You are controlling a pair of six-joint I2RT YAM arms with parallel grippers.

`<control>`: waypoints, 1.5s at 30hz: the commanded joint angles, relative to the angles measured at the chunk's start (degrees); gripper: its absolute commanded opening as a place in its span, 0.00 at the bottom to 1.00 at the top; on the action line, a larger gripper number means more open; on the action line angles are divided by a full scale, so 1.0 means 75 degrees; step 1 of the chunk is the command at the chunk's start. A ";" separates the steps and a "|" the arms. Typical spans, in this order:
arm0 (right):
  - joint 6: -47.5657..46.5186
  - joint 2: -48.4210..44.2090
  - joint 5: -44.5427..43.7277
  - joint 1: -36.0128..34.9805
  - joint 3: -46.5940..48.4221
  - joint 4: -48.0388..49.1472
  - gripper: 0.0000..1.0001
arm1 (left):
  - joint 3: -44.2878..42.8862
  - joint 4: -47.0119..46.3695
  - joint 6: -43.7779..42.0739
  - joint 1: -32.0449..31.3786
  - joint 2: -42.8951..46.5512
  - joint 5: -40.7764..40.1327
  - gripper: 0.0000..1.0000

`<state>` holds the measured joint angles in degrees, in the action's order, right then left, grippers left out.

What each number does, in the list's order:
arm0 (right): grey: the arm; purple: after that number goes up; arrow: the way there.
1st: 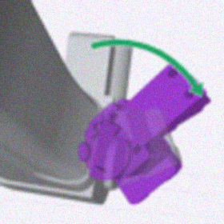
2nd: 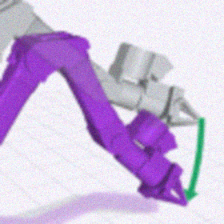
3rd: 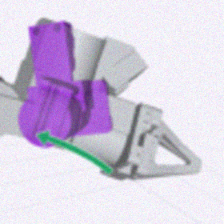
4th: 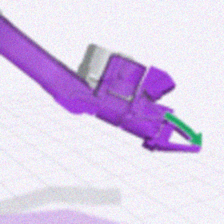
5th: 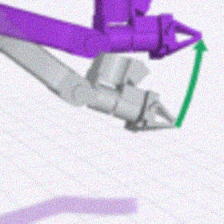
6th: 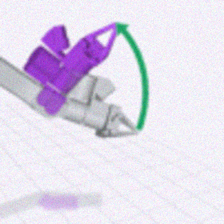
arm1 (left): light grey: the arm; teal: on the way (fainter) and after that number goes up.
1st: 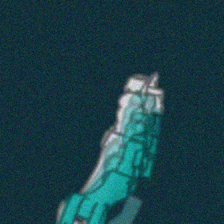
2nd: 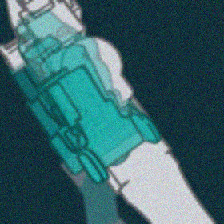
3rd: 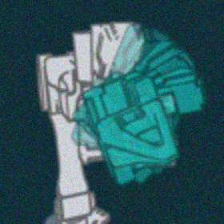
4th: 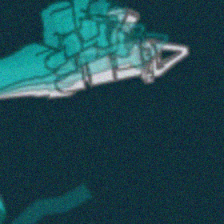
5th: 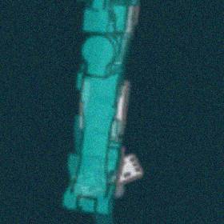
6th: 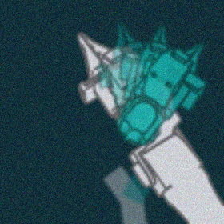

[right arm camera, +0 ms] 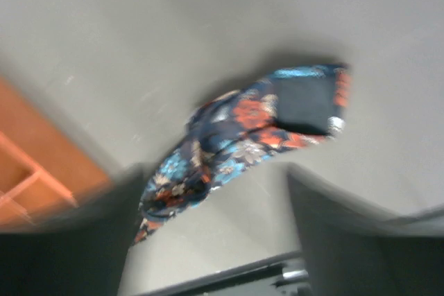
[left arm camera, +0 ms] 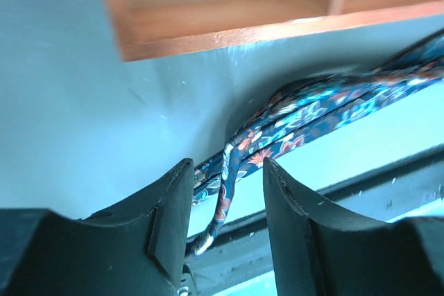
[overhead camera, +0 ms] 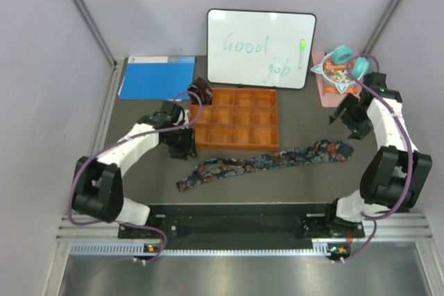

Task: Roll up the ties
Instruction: Flatten out the tie at the center of the board.

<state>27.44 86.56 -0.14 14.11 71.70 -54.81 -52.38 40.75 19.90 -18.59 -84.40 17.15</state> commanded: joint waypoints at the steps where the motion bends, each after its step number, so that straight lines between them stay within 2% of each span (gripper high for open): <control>1: -0.0108 -0.0806 0.1212 -0.0380 -0.0673 0.0777 0.97 | -0.0341 0.0179 0.0416 -0.0076 0.1419 -0.1042 0.50; 5: 0.0149 -0.1428 0.1951 -0.0779 -0.1917 0.1658 0.95 | 0.0161 0.0192 0.1165 -0.0088 0.2532 -0.1522 0.36; 7: 0.0231 -0.1603 0.1999 -0.0861 -0.2374 0.1834 0.95 | 0.0572 0.0063 0.2145 -0.0158 0.3550 -0.1991 0.34; 9: 0.0419 -0.1709 0.2081 -0.0885 -0.2610 0.2092 0.92 | 0.1403 -0.0312 0.2757 -0.0158 0.4684 -0.2215 0.38; 10: 0.0454 -0.1768 0.2151 -0.0885 -0.2785 0.2185 0.92 | 0.1638 -0.0301 0.3352 -0.0170 0.4969 -0.2216 0.41; 12: 0.0513 -0.1885 0.2210 -0.0897 -0.2845 0.2268 0.91 | 0.2001 0.0084 0.3801 -0.0170 0.5578 -0.2846 0.46; 13: 0.0501 -0.1909 0.2234 -0.0908 -0.2845 0.2280 0.91 | 0.2062 0.0283 0.4140 -0.0181 0.5732 -0.3000 0.53; 17: 0.0361 -0.1979 0.2351 -0.0908 -0.2810 0.2210 0.91 | 0.2027 0.1209 0.5102 -0.0345 0.6260 -0.3878 0.57; 23: 0.0337 -0.2015 0.2327 -0.0897 -0.2916 0.2327 0.92 | 0.2472 0.1925 0.6075 -0.0486 0.6308 -0.4301 0.52; 27: 0.0326 -0.1898 0.2597 -0.0908 -0.2927 0.2491 0.92 | 0.2508 0.2031 0.6591 -0.1211 0.6367 -0.4617 0.56; 30: 0.0290 -0.1815 0.2667 -0.0897 -0.2951 0.2608 0.93 | 0.2250 0.2324 0.7013 -0.2393 0.5877 -0.5214 0.64; 33: 0.0279 -0.1745 0.2749 -0.0908 -0.3021 0.2737 0.93 | 0.2075 0.2616 0.8204 -0.4194 0.5152 -0.5915 0.66; 36: 0.0267 -0.1710 0.2808 -0.0908 -0.3080 0.2784 0.93 | 0.2038 0.2968 0.9143 -0.5135 0.4809 -0.6480 0.66; 41: 0.0138 -0.1815 0.2726 -0.0908 -0.3115 0.2725 0.94 | 0.2659 0.2337 0.9569 -0.5525 0.5030 -0.6552 0.58; 45: 0.0080 -0.1792 0.2738 -0.0908 -0.3174 0.2726 0.94 | 0.2812 0.2207 0.9581 -0.5537 0.4996 -0.6739 0.57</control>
<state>29.50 73.76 19.81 7.62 48.25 -35.97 -32.47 58.33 88.27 -59.75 -47.00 -29.67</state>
